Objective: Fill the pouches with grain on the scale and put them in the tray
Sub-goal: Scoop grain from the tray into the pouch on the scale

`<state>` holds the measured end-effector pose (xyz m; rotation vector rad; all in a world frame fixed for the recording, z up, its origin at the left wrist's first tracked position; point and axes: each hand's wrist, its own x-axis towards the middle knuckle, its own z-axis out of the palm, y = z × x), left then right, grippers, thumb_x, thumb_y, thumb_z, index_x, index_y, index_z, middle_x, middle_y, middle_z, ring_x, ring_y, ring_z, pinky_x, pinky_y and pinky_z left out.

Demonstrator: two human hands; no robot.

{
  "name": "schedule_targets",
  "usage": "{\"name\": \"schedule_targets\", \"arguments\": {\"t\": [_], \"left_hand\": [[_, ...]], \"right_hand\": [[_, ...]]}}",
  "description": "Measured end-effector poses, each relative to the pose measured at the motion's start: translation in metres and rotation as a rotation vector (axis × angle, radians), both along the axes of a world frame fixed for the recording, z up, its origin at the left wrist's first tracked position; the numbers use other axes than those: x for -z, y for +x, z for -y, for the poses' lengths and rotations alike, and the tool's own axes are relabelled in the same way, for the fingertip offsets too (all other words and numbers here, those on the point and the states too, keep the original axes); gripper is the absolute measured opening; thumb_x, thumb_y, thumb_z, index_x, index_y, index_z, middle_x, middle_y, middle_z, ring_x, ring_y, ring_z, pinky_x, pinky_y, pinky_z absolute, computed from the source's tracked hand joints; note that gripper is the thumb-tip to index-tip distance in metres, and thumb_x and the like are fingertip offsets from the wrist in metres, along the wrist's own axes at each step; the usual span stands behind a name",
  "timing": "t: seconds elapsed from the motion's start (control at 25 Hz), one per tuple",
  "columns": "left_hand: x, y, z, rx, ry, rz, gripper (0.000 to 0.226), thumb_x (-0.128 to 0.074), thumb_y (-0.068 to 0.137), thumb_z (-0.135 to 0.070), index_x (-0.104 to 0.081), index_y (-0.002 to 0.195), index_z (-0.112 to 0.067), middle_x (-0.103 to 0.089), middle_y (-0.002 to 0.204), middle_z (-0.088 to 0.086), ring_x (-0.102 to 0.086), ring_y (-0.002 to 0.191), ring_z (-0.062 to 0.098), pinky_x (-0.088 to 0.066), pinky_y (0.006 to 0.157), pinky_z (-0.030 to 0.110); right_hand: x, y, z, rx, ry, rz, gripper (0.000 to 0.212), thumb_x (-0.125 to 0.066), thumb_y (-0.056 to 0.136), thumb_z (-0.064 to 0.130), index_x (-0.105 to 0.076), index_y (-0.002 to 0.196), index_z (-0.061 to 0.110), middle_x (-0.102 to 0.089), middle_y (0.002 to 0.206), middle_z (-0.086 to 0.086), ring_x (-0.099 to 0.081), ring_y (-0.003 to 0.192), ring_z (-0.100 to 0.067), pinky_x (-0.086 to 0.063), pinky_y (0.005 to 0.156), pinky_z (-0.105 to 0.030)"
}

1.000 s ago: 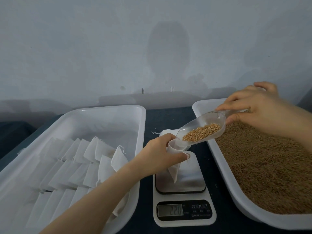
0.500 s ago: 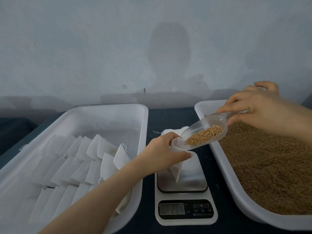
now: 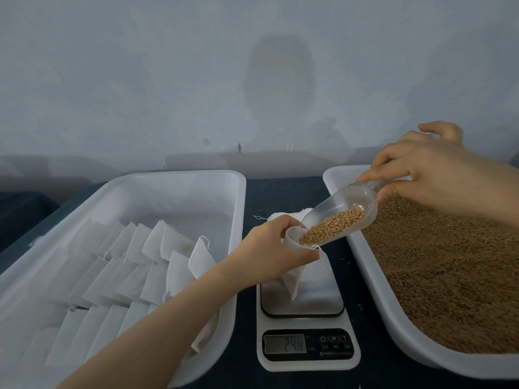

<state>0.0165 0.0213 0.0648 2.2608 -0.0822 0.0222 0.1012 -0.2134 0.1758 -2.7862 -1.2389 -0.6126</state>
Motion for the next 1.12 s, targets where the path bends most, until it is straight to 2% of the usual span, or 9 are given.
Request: {"name": "schedule_targets", "arguments": {"t": [0.44,0.84,1.12], "left_hand": [[-0.002,0.0,0.001,-0.003,0.01,-0.001,0.052,-0.069,0.077,-0.054,-0.052,0.121,-0.032,-0.06,0.113,-0.014,-0.06,0.098,0.007,-0.056,0.086,0.028],[-0.003,-0.002,0.001,-0.01,0.007,0.0,0.05,-0.07,0.077,-0.053,-0.054,0.119,-0.031,-0.061,0.11,-0.013,-0.061,0.097,0.007,-0.055,0.087,0.031],[-0.004,-0.003,0.001,-0.013,0.005,-0.009,0.048,-0.07,0.077,-0.053,-0.054,0.118,-0.032,-0.062,0.11,-0.013,-0.061,0.096,0.007,-0.056,0.085,0.028]], "right_hand": [[-0.002,-0.001,-0.002,-0.004,-0.005,0.036,0.027,-0.066,0.078,0.043,-0.066,0.105,0.048,-0.057,0.096,0.024,-0.043,0.11,-0.01,0.002,0.105,-0.029],[-0.002,-0.001,-0.003,0.016,-0.038,0.027,0.028,-0.064,0.078,0.045,-0.064,0.106,0.051,-0.052,0.093,0.028,-0.041,0.108,-0.007,0.002,0.103,-0.027],[0.012,0.0,0.004,0.024,0.081,-0.135,0.026,-0.068,0.075,0.045,-0.059,0.096,0.057,-0.054,0.094,0.035,-0.04,0.1,0.002,-0.004,0.102,-0.024]]}}
